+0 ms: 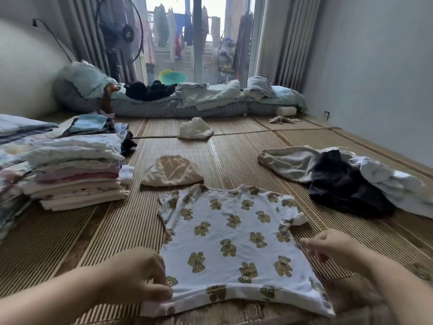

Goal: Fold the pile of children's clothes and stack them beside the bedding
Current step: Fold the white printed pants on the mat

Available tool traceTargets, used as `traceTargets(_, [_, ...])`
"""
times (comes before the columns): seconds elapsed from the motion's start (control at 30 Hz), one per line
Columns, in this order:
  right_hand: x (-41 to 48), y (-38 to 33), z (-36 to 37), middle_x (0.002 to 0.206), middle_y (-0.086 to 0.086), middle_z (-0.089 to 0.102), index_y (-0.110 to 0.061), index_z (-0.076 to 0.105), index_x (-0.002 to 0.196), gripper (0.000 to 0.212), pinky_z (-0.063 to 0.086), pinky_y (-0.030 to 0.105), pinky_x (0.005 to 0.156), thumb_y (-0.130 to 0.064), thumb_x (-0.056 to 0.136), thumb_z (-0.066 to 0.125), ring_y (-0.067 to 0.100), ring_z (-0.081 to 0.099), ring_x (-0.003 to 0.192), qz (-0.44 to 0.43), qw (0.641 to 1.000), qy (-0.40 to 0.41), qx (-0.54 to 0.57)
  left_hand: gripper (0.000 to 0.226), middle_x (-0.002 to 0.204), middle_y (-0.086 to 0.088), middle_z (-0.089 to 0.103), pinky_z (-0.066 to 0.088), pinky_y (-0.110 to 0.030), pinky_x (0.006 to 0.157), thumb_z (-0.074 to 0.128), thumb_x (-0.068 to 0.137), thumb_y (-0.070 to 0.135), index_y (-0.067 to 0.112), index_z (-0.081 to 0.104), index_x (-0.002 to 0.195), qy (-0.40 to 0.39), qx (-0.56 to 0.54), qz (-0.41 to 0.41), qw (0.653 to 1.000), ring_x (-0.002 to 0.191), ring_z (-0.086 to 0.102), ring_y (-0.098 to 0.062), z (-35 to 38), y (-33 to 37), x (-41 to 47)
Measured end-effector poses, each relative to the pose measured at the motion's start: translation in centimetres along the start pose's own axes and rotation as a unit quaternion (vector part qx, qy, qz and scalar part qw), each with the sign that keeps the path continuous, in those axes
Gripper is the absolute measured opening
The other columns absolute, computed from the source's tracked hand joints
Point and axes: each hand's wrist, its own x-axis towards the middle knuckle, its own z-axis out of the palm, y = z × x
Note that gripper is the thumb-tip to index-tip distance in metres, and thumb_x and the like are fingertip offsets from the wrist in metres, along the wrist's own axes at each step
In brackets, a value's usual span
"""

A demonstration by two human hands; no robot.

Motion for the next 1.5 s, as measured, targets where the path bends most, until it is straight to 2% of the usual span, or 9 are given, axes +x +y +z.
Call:
traceTargets(0.2, [9.6,-1.5,-2.1,0.085,0.003,0.066,-0.013,0.065,0.083,0.032,0.048,0.035,0.074,-0.046,0.085,0.064,0.021,0.059,0.082,0.054,0.972,0.214,-0.079,0.033,0.091,0.012,0.07,0.047,-0.014,0.053,0.059,0.083,0.057,0.029,0.065,0.099,0.193,-0.089,-0.179,0.961,0.068,0.063,0.001,-1.3,-3.3,8.5])
traceTargets(0.43, [15.2,-1.4,-0.4,0.092,0.013,0.068,-0.001,0.064,0.092,0.059,0.044,0.03,0.065,-0.055,0.071,0.075,0.028,0.063,0.087,0.146,0.957,0.231,-0.099,0.068,0.119,-0.02,0.058,0.051,-0.041,0.087,0.058,0.081,0.063,0.004,0.057,0.114,0.227,-0.127,-0.499,0.827,0.102,0.058,-0.036,-2.4,-7.7,16.1])
traceTargets(0.53, [16.5,-1.8,-0.6,0.092,0.014,0.066,-0.001,0.064,0.089,0.056,0.048,0.032,0.068,-0.052,0.07,0.077,0.03,0.061,0.088,0.162,0.961,0.2,-0.105,0.053,0.113,-0.018,0.063,0.049,-0.039,0.092,0.064,0.082,0.052,0.004,0.064,0.105,0.2,-0.129,-0.497,0.834,0.103,0.059,-0.035,-3.0,-8.3,17.7])
traceTargets(0.63, [17.0,-2.0,-1.2,0.088,0.015,0.066,0.0,0.066,0.088,0.028,0.049,0.033,0.068,-0.023,0.076,0.074,0.03,0.061,0.081,0.129,0.966,0.207,-0.084,0.022,0.087,-0.016,0.067,0.05,-0.033,0.066,0.068,0.082,0.022,0.001,0.067,0.085,0.235,-0.271,-0.449,0.819,0.079,0.063,-0.03,-3.7,-8.7,18.1])
traceTargets(0.83, [16.6,-1.5,-1.6,0.099,0.013,0.061,-0.005,0.057,0.106,0.041,0.046,0.034,0.073,-0.009,0.071,0.079,0.028,0.057,0.087,0.106,0.965,0.239,0.0,0.014,0.084,-0.019,0.062,0.041,-0.028,0.054,0.051,0.091,0.006,-0.004,0.062,0.093,0.353,-0.499,-0.438,0.66,0.067,0.058,-0.03,-4.2,-9.4,17.2])
traceTargets(1.03, [15.8,-0.7,-1.9,0.106,0.014,0.063,-0.007,0.058,0.12,0.046,0.051,0.041,0.082,-0.019,0.079,0.076,0.03,0.06,0.092,0.099,0.962,0.241,0.078,0.02,0.102,-0.02,0.065,0.041,-0.031,0.059,0.061,0.093,0.024,0.005,0.059,0.087,0.403,-0.348,-0.454,0.715,0.069,0.054,-0.026,-2.7,-10.4,16.3])
traceTargets(1.13, [15.8,-0.2,-2.1,0.102,0.014,0.065,-0.007,0.062,0.115,0.039,0.053,0.043,0.081,-0.02,0.081,0.075,0.032,0.062,0.09,0.098,0.958,0.24,0.125,0.06,0.11,0.0,0.06,0.042,-0.029,0.067,0.073,0.075,0.056,0.01,0.051,0.106,0.295,-0.244,-0.406,0.83,0.091,0.061,-0.024,-2.8,-9.7,15.9])
traceTargets(1.2, [15.8,-0.1,-2.0,0.098,0.013,0.065,-0.008,0.064,0.11,0.033,0.052,0.038,0.07,-0.02,0.082,0.074,0.031,0.062,0.087,0.098,0.957,0.239,0.13,0.049,0.096,0.007,0.064,0.038,-0.025,0.058,0.076,0.072,0.055,0.015,0.058,0.095,0.252,-0.148,-0.411,0.864,0.083,0.062,-0.016,-2.8,-9.6,15.7])
traceTargets(1.5, [16.3,0.5,-2.2,0.082,0.016,0.069,-0.003,0.068,0.083,0.021,0.053,0.038,0.07,-0.023,0.082,0.073,0.033,0.064,0.077,0.096,0.935,0.258,0.222,0.021,0.079,-0.01,0.063,0.042,-0.028,0.053,0.06,0.093,0.028,0.009,0.062,0.086,0.414,-0.397,-0.422,0.702,0.066,0.059,-0.026,-2.4,-9.8,14.7])
